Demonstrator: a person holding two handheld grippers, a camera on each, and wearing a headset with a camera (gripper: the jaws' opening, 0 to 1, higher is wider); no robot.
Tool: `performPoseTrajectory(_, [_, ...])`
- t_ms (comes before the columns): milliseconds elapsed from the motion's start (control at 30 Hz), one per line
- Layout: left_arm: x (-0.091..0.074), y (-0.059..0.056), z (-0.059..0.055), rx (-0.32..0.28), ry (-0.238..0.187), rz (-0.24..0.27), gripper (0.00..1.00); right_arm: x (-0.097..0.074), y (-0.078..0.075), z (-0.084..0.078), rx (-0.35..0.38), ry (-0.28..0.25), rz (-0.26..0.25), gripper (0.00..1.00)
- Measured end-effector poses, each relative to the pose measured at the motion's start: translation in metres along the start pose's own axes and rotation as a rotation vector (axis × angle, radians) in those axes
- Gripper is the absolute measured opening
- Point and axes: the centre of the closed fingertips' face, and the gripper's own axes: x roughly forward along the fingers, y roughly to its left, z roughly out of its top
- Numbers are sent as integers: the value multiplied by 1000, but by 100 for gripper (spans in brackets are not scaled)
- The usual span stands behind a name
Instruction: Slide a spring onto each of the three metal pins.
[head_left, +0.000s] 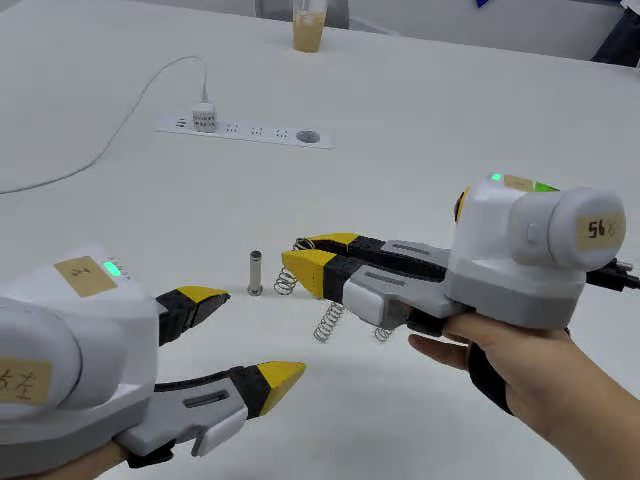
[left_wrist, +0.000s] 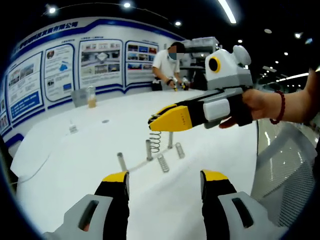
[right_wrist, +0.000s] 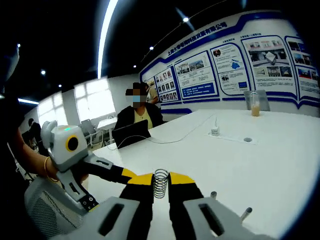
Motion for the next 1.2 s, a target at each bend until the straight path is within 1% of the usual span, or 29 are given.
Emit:
performPoseTrajectory(100, [1,-1,-1,-9,-1,-7,64,3,-3,1,-19,-1,-10,12])
performPoseTrajectory(200, [3,-2,-6,-16,15,-13,68,8,-9,1,-31,-4,-22,12])
performPoseTrajectory(267, [3,-1,-8,-16,21,-12,70,11,-11,0,-22,-3,-25,12])
performPoseTrajectory(367, [3,0,-10,-12,27,-9,73,16,-17,-1,-20,-3,-46,12])
performPoseTrajectory(533, [3,4,-11,-20,27,-5,78,23,-24,-1,-11,-8,-63,12])
performPoseTrajectory(733, [3,7,-14,-18,37,0,82,33,-35,0,-13,-9,-90,12])
performPoseTrajectory(867, [3,7,-14,-24,35,-5,85,40,-41,1,-34,-11,-110,12])
performPoseTrajectory(1000, [3,8,-15,-15,40,-2,88,48,-44,0,-37,-5,-109,12])
performPoseTrajectory(1200, [3,8,-14,-22,37,0,91,58,-47,-4,-42,6,-114,12])
